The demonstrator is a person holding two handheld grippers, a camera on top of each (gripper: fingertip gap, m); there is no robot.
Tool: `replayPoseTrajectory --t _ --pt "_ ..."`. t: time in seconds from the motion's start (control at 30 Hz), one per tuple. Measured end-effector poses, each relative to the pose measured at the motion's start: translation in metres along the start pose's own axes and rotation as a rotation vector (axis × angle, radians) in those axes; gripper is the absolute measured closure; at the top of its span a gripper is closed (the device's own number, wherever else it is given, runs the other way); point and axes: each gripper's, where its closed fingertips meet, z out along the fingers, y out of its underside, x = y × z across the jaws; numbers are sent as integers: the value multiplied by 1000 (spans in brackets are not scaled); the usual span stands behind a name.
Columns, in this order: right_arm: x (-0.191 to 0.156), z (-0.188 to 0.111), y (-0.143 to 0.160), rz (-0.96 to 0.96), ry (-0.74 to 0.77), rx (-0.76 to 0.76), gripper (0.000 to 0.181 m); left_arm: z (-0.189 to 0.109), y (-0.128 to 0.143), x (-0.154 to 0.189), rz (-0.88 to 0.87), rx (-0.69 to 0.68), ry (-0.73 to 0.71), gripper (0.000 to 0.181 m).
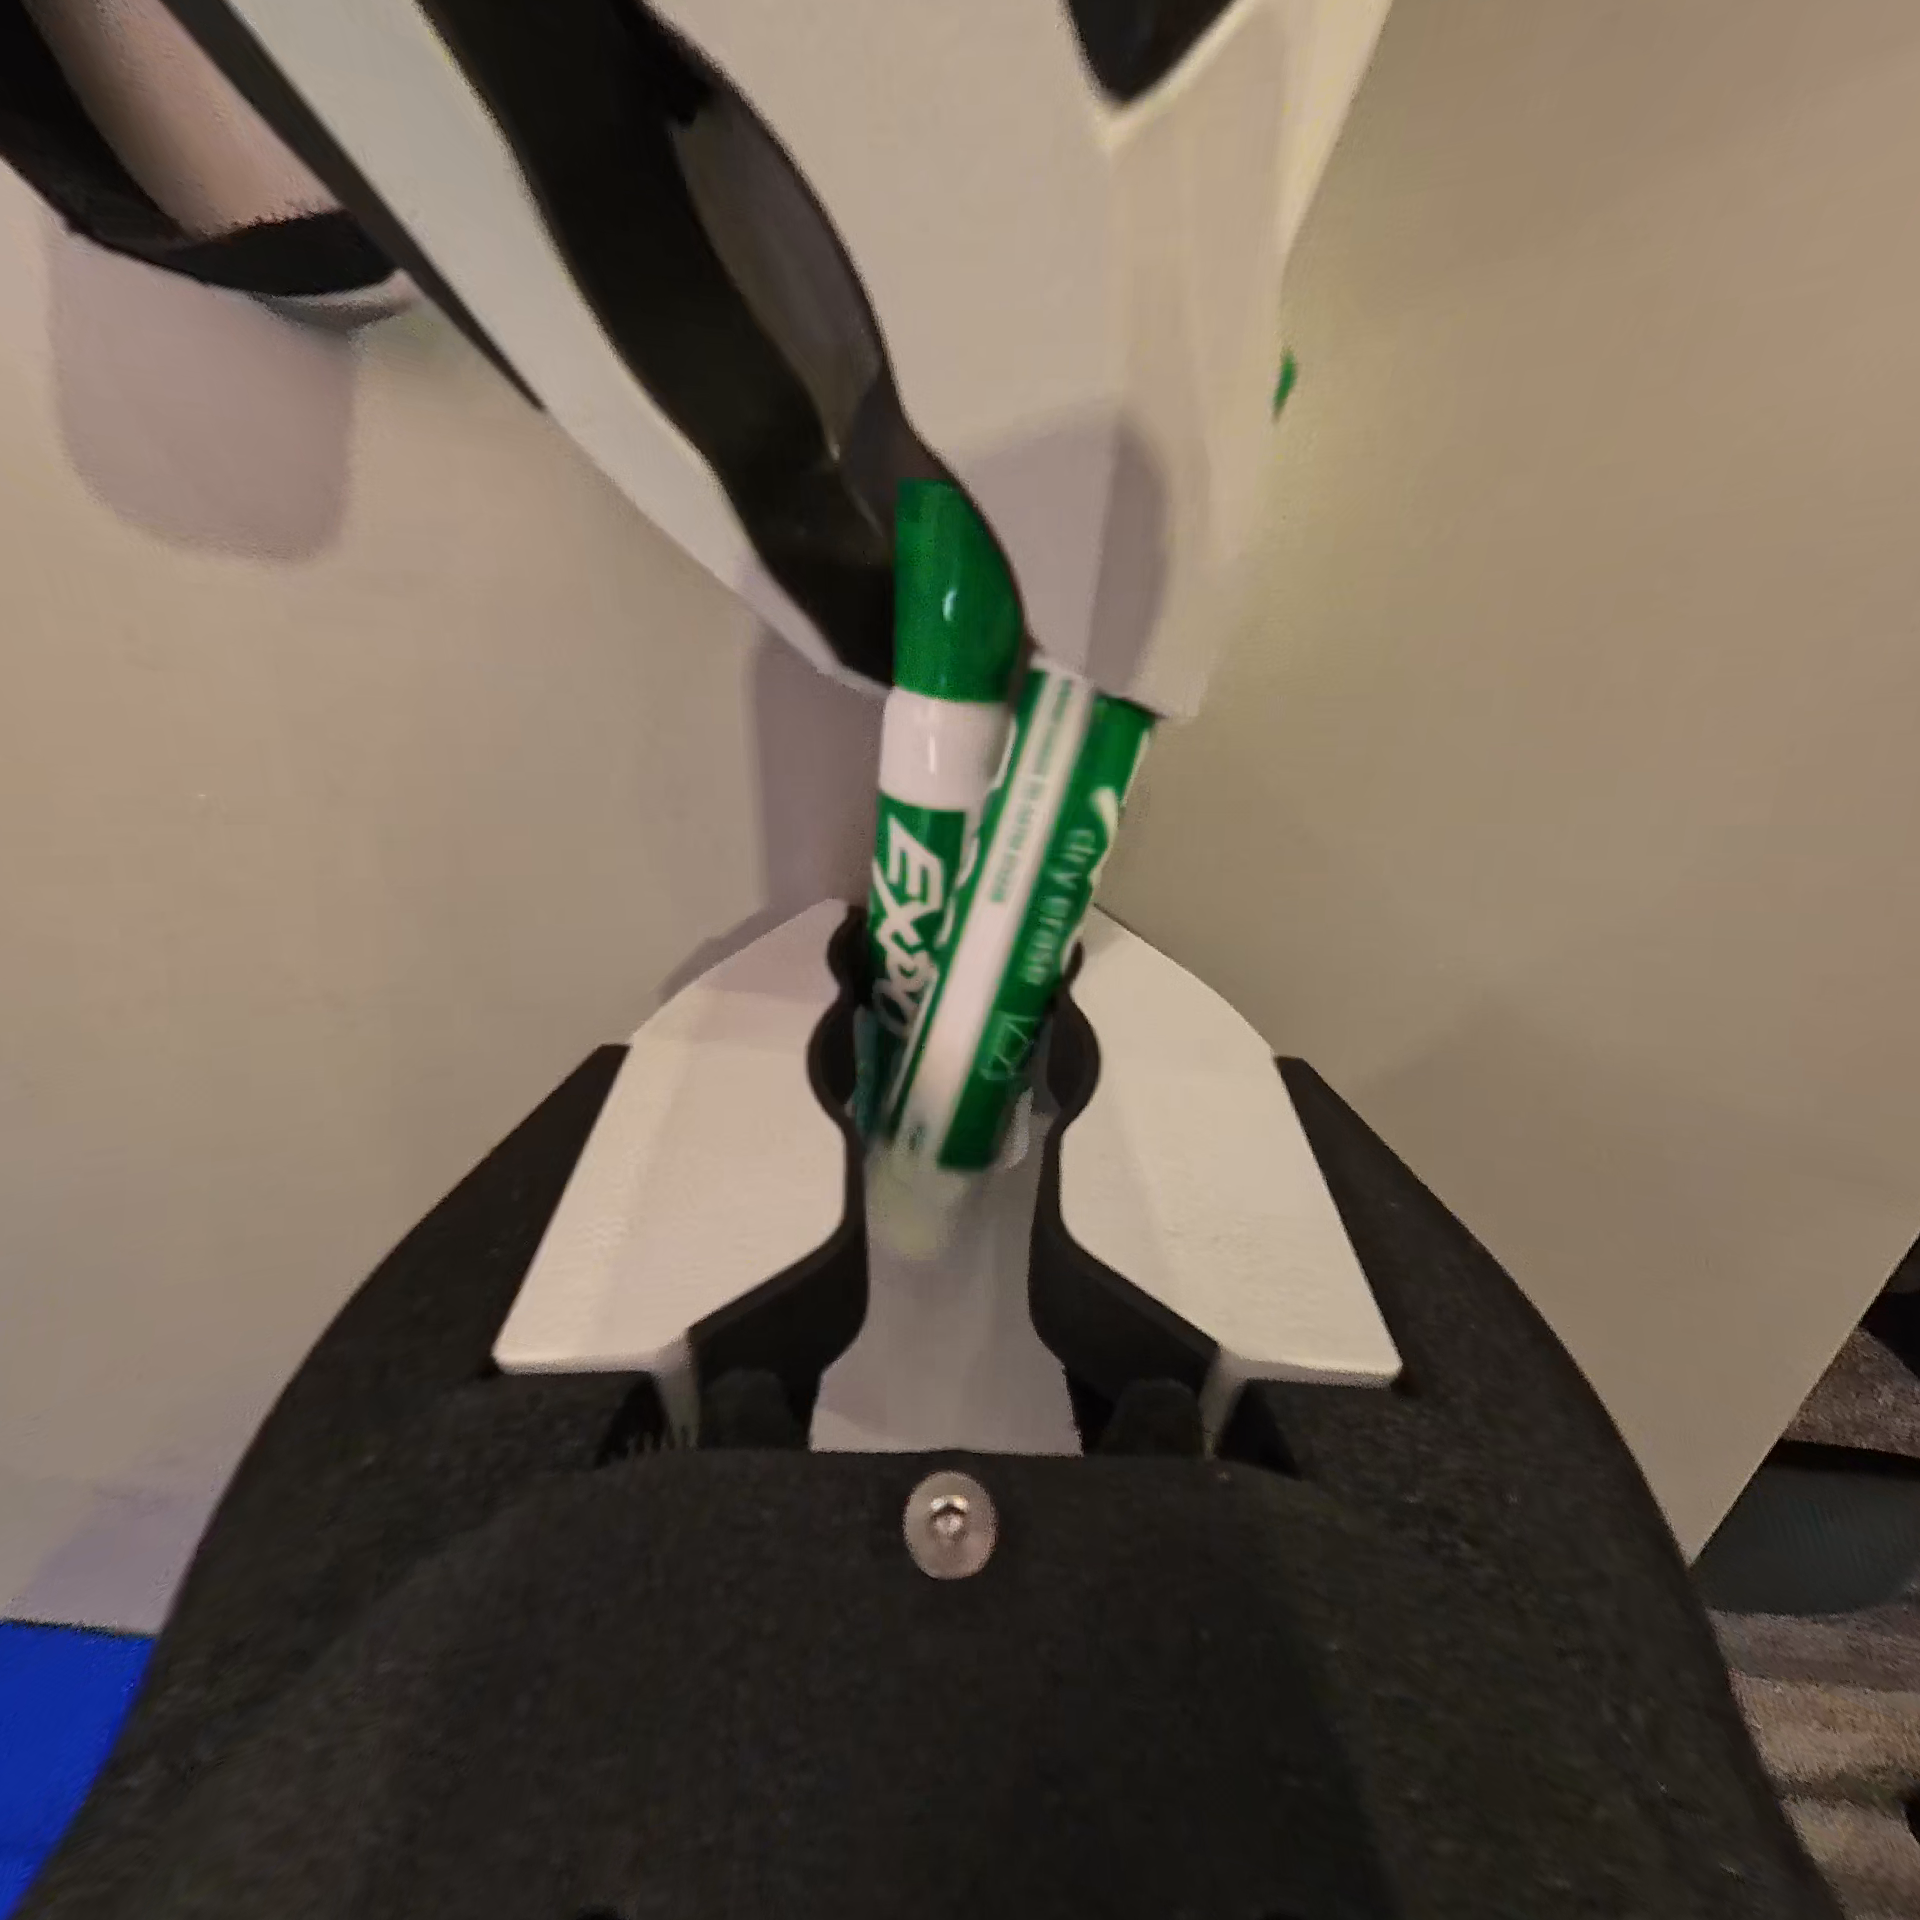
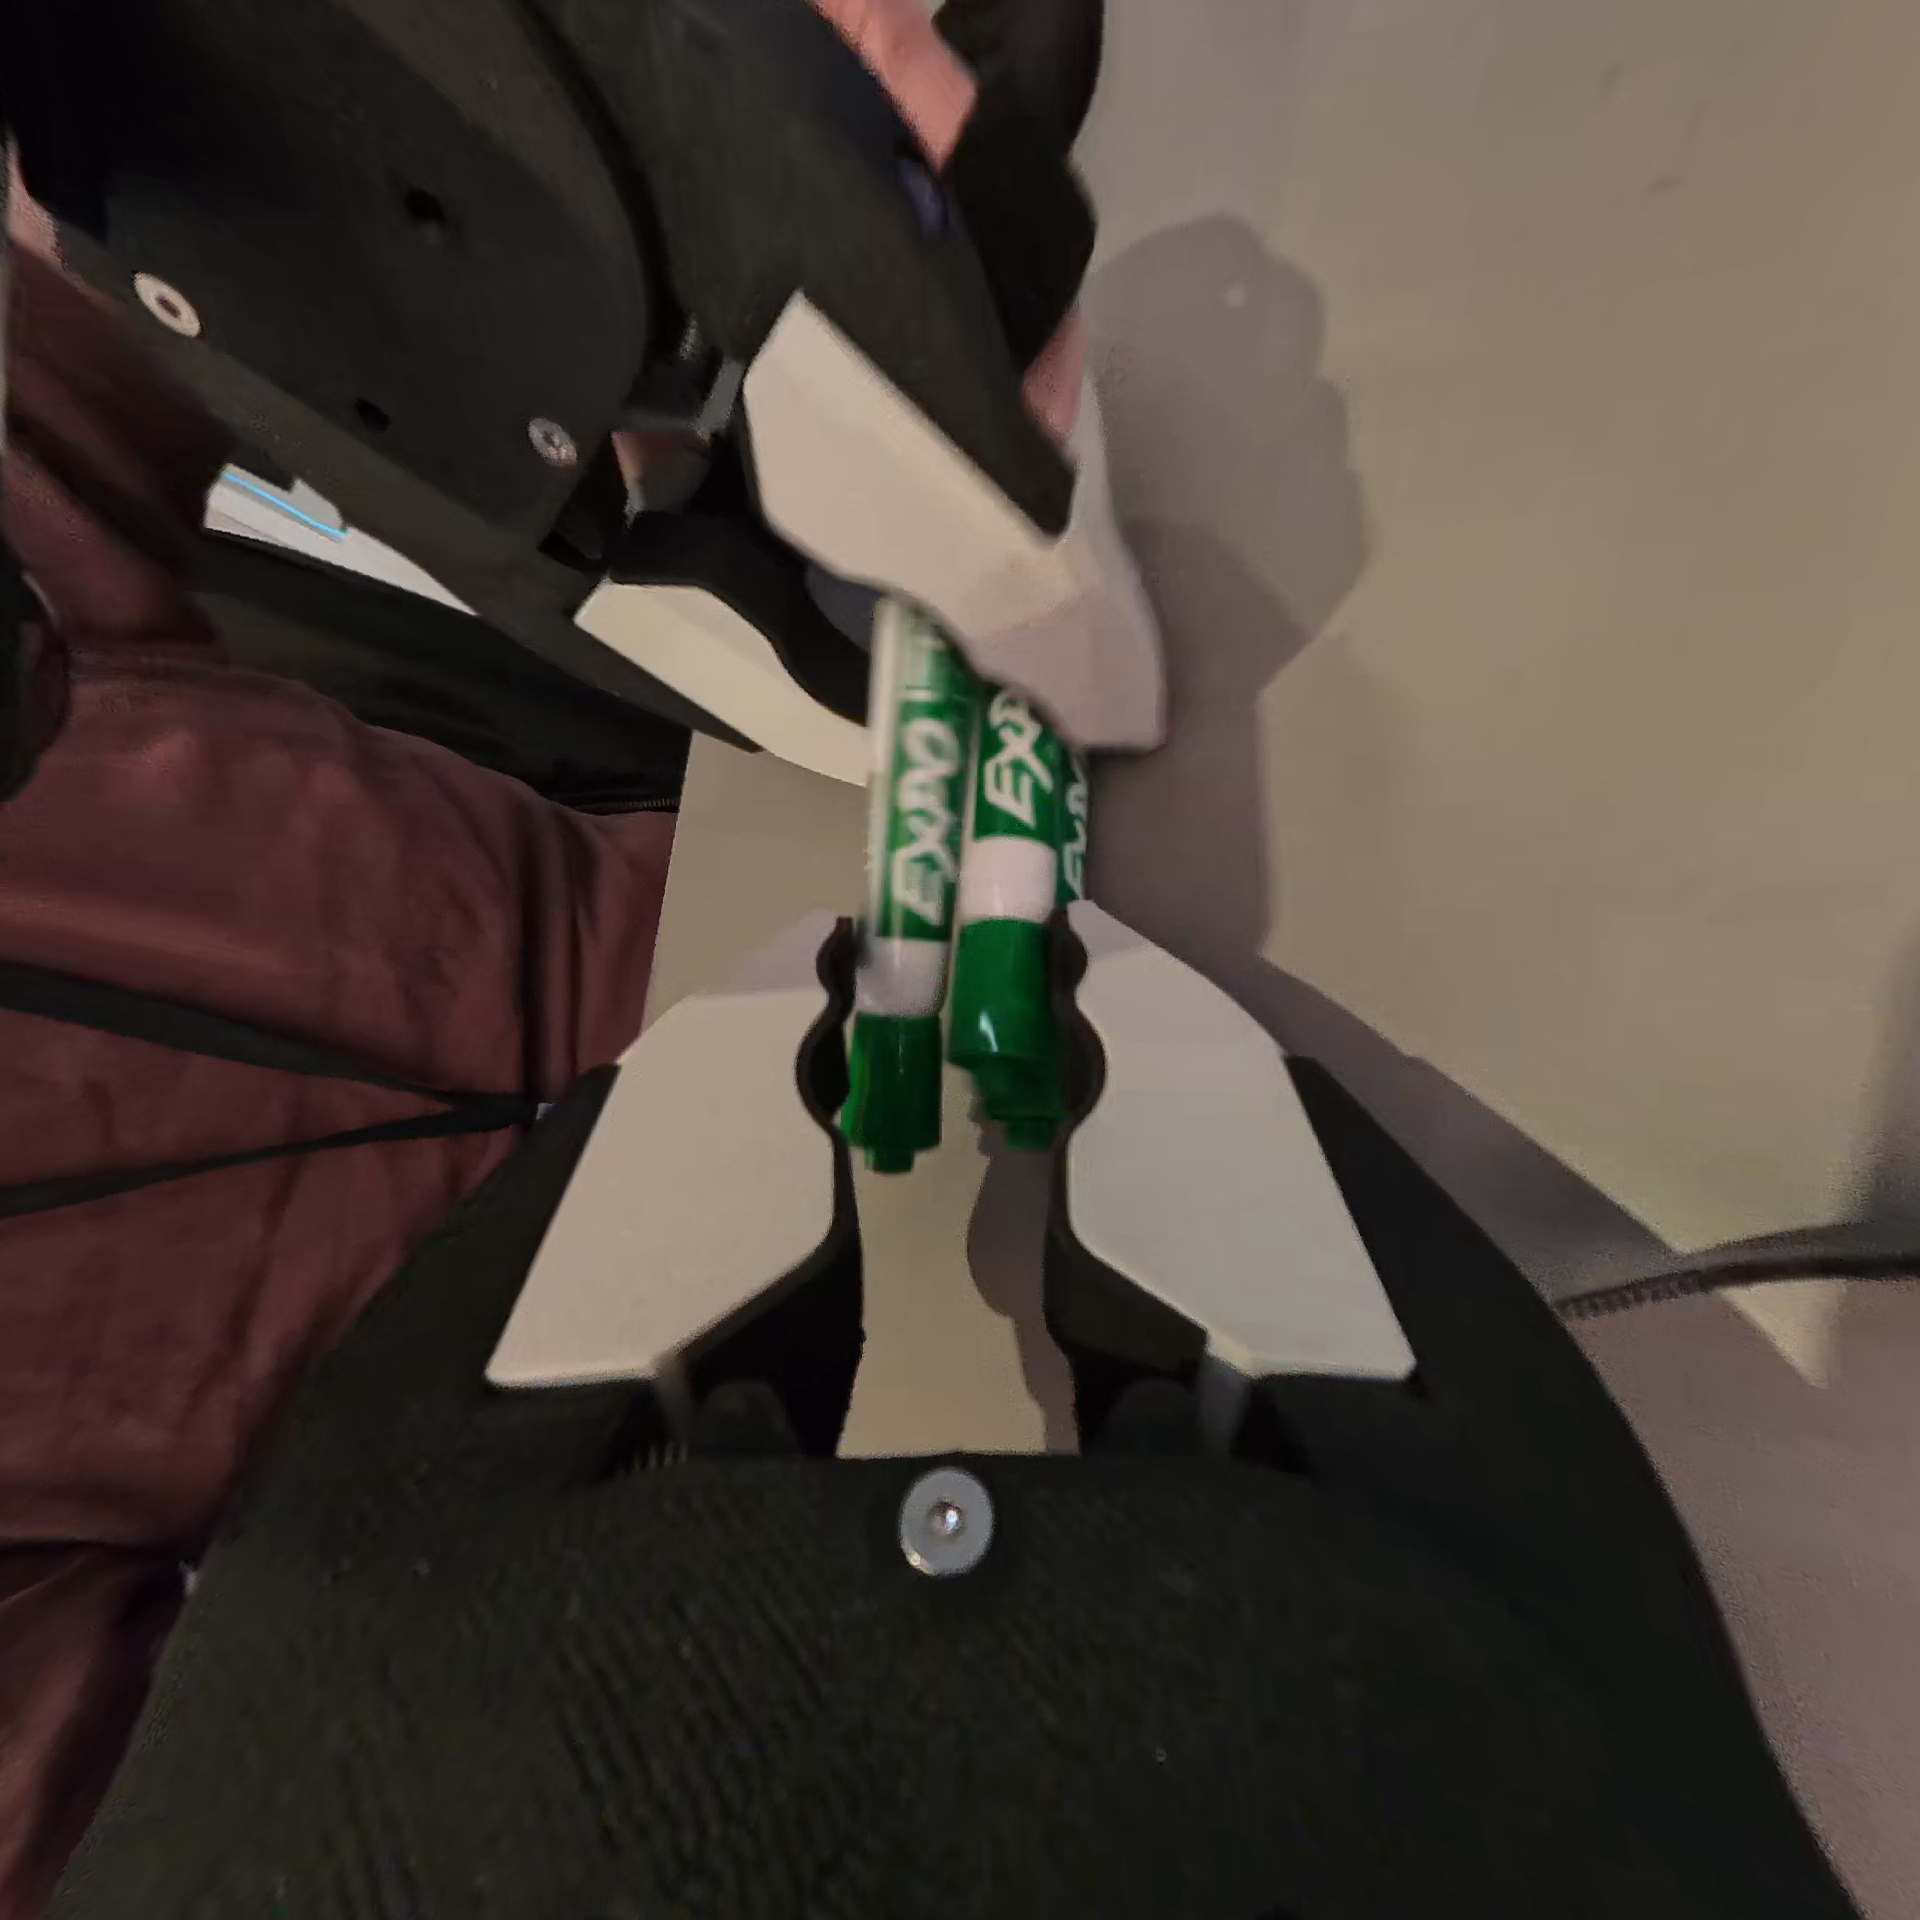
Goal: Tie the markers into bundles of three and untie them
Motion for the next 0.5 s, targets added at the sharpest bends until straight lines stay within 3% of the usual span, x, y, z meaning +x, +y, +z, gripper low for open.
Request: replayPoseTrajectory --t 0.07,0.5 --pt "3 0 -2 -1 25 -15 141 0 -2 4 0 22 12 160" --pt "3 0 -2 -46 31 -11 144 2 -1 3 27 -66 70 162"
